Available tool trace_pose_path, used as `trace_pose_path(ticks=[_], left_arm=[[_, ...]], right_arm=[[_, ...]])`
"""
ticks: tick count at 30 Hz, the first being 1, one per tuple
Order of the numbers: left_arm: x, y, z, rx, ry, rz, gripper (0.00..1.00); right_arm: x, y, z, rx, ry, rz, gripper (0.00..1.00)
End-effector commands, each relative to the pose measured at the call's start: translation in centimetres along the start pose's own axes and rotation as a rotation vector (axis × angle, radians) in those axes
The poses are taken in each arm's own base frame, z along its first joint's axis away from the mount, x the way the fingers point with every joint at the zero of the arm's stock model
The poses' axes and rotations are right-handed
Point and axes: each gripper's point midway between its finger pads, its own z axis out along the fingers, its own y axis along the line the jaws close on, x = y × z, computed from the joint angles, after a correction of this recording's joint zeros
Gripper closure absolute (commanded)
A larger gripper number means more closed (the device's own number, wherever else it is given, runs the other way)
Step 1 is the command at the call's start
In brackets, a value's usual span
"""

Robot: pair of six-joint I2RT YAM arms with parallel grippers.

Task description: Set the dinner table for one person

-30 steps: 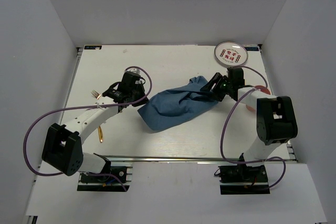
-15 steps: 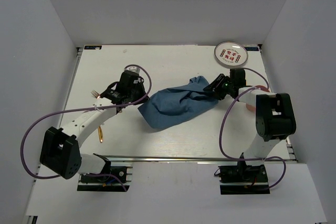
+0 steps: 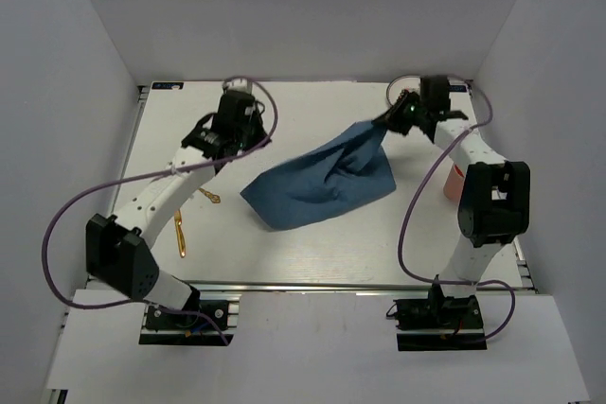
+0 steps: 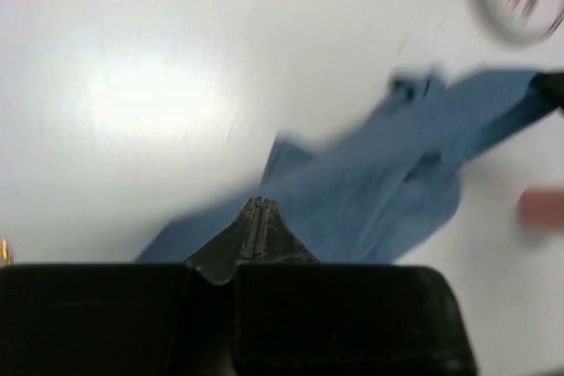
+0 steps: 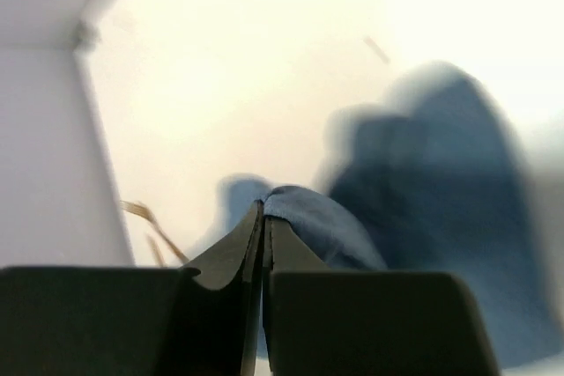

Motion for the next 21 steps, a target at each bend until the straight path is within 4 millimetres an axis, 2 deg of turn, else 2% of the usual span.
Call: trace_pose_path(ticks=[1, 2, 3, 4, 5, 6, 8, 9, 10, 11, 12, 13, 14, 15, 16, 17, 18, 19, 20, 21], left_arm=[[-13.1, -3.1, -2.5, -0.026, -0.294, -0.012, 1.00], [-13.4, -2.7, -0.1, -0.078, -0.243, -0.006, 1.00], [-15.6, -2.7, 0.3, -0.091, -0.264, -0.013, 1.00], [-21.8, -5.7, -3.0, -0.012, -0.399, -0.026, 1.00], [-23.1, -6.2, -3.0, -0.007, -0.397, 0.010, 1.00], [-25.9, -7.4, -1.8, 0.031, -0.456, 0.035, 1.00], [-26.9, -7.6, -2.3, 0.075, -0.500, 0.028, 1.00], [-27.5, -7.2, -3.0, 0.077, -0.515, 0.015, 1.00], [-27.0, -7.4, -3.1, 0.086, -0.489, 0.017, 1.00], [-25.6, -7.7, -2.3, 0.121, -0.433, 0.042, 1.00], [-25.2, -7.7, -3.5, 0.131, -0.431, 0.045, 1.00], [-24.3, -8.2, -3.5, 0.154, -0.425, 0.041, 0.98], [-20.2, -6.5, -0.5, 0.127, -0.317, 0.017, 0.68], [-19.4, -6.7, -2.4, 0.169, -0.319, -0.013, 0.53], [-18.4, -7.1, -2.5, 0.218, -0.313, -0.066, 0.46], [-13.1, -5.6, -0.1, 0.223, -0.184, -0.085, 0.42], [-11.4, -5.6, -0.2, 0.240, -0.159, -0.111, 0.31], [-10.8, -6.3, -1.9, 0.286, -0.171, -0.152, 0.23], [-6.7, -4.4, -0.2, 0.252, -0.082, -0.175, 0.09], [-5.3, -4.6, -0.2, 0.295, -0.054, -0.199, 0.02]], right_arm=[[-6.8, 8.7, -3.4, -0.123, -0.110, -0.171, 1.00], [-7.1, 9.1, -3.7, -0.093, -0.077, -0.173, 1.00], [-10.8, 14.3, -6.5, -0.172, -0.171, -0.259, 1.00], [-11.4, 14.8, -5.6, -0.184, -0.144, -0.266, 1.00], [-11.9, 15.7, -6.2, -0.192, -0.131, -0.275, 1.00], [-14.0, 19.0, -8.3, -0.274, -0.186, -0.322, 1.00], [-15.0, 20.9, -10.1, -0.339, -0.208, -0.333, 1.00], [-14.6, 20.1, -9.6, -0.344, -0.177, -0.315, 1.00], [-13.7, 20.6, -10.7, -0.379, -0.156, -0.332, 1.00], [-13.0, 20.2, -10.9, -0.385, -0.142, -0.341, 1.00], [-11.0, 18.2, -8.8, -0.379, -0.078, -0.330, 1.00], [-9.9, 19.0, -10.5, -0.419, -0.087, -0.354, 1.00], [-8.8, 19.0, -10.6, -0.443, -0.073, -0.360, 1.00], [-7.3, 18.7, -11.1, -0.457, -0.060, -0.364, 1.00], [-6.5, 18.6, -11.3, -0.456, -0.056, -0.385, 1.00], [-5.9, 18.4, -11.8, -0.452, -0.051, -0.392, 1.00], [-5.3, 19.0, -13.9, -0.465, -0.082, -0.417, 1.00], [-3.4, 17.0, -13.0, -0.434, -0.047, -0.399, 1.00], [-2.5, 16.0, -13.4, -0.418, -0.053, -0.393, 1.00], [-2.2, 16.6, -16.1, -0.431, -0.140, -0.419, 1.00]])
